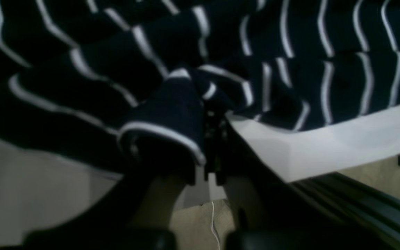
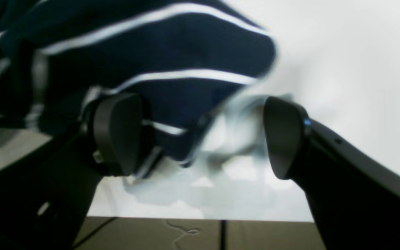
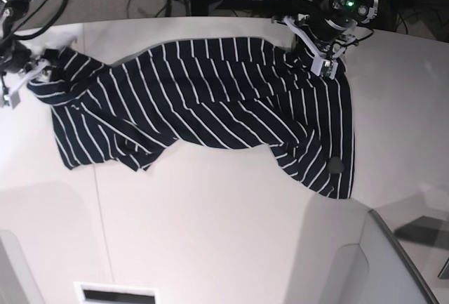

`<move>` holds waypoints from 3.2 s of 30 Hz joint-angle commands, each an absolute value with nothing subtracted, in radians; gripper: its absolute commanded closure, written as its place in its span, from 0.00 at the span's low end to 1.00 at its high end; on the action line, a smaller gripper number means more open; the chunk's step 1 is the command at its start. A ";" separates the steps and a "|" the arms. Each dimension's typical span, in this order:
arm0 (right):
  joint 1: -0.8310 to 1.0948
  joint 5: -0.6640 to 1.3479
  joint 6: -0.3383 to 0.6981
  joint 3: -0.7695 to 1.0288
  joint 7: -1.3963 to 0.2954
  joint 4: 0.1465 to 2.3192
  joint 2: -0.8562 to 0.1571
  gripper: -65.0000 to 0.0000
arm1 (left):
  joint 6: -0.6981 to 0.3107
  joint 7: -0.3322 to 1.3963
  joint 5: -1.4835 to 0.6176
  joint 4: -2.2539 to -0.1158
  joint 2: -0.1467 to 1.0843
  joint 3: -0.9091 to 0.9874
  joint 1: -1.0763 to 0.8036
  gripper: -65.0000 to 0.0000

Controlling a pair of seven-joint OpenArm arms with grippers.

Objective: Layout the t-shirt on the table in an organized manner, then fold the t-shirt properly
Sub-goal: 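Lay the stretched shirt down and release it with both grippers, then move the left gripper to the shirt's bunched end and grasp it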

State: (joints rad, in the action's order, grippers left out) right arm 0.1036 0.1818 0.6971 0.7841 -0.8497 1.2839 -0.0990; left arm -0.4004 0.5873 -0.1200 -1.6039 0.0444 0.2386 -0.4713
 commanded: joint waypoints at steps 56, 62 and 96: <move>0.074 0.295 0.698 0.673 -1.251 1.613 -0.197 1.00 | -0.404 0.604 -0.125 -1.827 0.127 0.375 -0.493 1.00; -0.076 0.294 0.698 0.595 -1.251 1.604 -0.232 1.00 | -0.404 0.743 -0.125 -1.821 0.137 0.364 -0.315 1.00; -0.056 0.302 0.698 0.536 -1.283 1.647 -0.248 0.99 | -0.406 0.934 -0.134 -1.865 0.120 0.375 -0.251 1.00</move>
State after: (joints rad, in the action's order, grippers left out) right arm -0.0383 0.2920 0.6971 0.5323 -1.2995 1.6302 -0.2344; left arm -0.4084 0.9501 -0.1276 -1.8523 0.1146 0.3729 -0.2562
